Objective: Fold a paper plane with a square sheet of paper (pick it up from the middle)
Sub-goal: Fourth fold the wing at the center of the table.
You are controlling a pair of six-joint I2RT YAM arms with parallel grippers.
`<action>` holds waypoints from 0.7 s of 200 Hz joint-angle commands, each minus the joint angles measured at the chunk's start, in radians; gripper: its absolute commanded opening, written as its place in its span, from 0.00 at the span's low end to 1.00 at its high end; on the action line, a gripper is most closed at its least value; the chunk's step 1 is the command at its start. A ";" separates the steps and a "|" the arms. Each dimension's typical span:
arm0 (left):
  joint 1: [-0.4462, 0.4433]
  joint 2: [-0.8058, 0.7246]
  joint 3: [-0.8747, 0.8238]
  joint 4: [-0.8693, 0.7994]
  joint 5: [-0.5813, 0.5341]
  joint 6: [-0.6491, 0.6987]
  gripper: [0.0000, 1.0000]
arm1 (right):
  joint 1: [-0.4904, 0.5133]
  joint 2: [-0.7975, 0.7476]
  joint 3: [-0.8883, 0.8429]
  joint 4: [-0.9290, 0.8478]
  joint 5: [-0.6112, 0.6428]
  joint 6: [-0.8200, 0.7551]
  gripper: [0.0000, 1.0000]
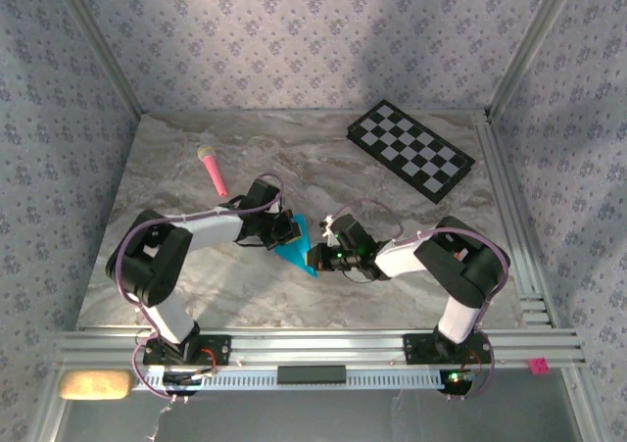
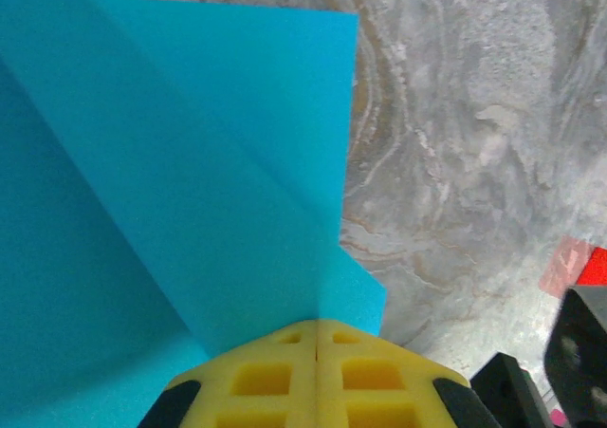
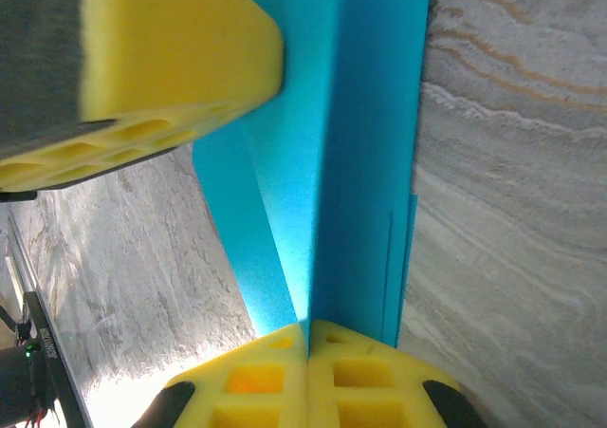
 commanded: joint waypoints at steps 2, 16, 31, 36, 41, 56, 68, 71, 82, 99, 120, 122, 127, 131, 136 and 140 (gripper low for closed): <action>-0.007 0.023 0.027 0.002 -0.008 0.019 0.01 | -0.012 0.011 -0.003 -0.088 0.002 0.018 0.03; -0.008 0.027 0.028 0.003 -0.010 0.020 0.01 | -0.012 0.015 -0.003 -0.090 0.002 0.019 0.03; -0.008 0.026 0.027 0.002 -0.013 0.020 0.01 | -0.015 0.017 -0.001 -0.094 -0.001 0.020 0.03; -0.007 0.027 0.027 0.002 -0.016 0.019 0.01 | -0.014 0.018 -0.002 -0.095 -0.002 0.020 0.03; -0.007 0.027 0.027 0.002 -0.017 0.019 0.01 | -0.014 0.018 -0.001 -0.096 -0.003 0.020 0.03; -0.007 0.028 0.027 0.001 -0.019 0.019 0.01 | -0.015 0.017 0.000 -0.102 -0.005 0.022 0.03; -0.007 0.031 0.028 0.000 -0.020 0.020 0.01 | -0.015 0.019 0.002 -0.103 -0.004 0.024 0.03; -0.007 0.032 0.028 0.000 -0.020 0.020 0.01 | -0.015 0.019 0.001 -0.105 -0.005 0.023 0.03; -0.007 0.035 0.028 0.000 -0.021 0.022 0.01 | -0.017 0.019 0.003 -0.106 -0.005 0.024 0.03; -0.007 0.043 0.033 0.002 -0.019 0.023 0.01 | -0.017 0.019 0.003 -0.108 -0.006 0.025 0.03; -0.009 0.046 0.033 0.006 -0.021 0.023 0.01 | -0.018 0.021 0.003 -0.112 -0.005 0.025 0.03; -0.010 0.047 0.033 0.006 -0.021 0.024 0.01 | -0.018 0.021 0.002 -0.112 -0.005 0.026 0.03; -0.009 0.048 0.032 0.004 -0.022 0.025 0.01 | -0.020 0.021 0.003 -0.113 -0.006 0.024 0.03; -0.009 0.049 0.034 0.004 -0.023 0.026 0.01 | -0.019 0.021 0.003 -0.114 -0.006 0.024 0.03; -0.009 0.052 0.035 0.001 -0.024 0.028 0.01 | -0.018 0.021 0.003 -0.114 -0.006 0.024 0.03; -0.009 0.054 0.037 -0.001 -0.024 0.030 0.01 | -0.018 0.020 0.003 -0.114 -0.006 0.024 0.03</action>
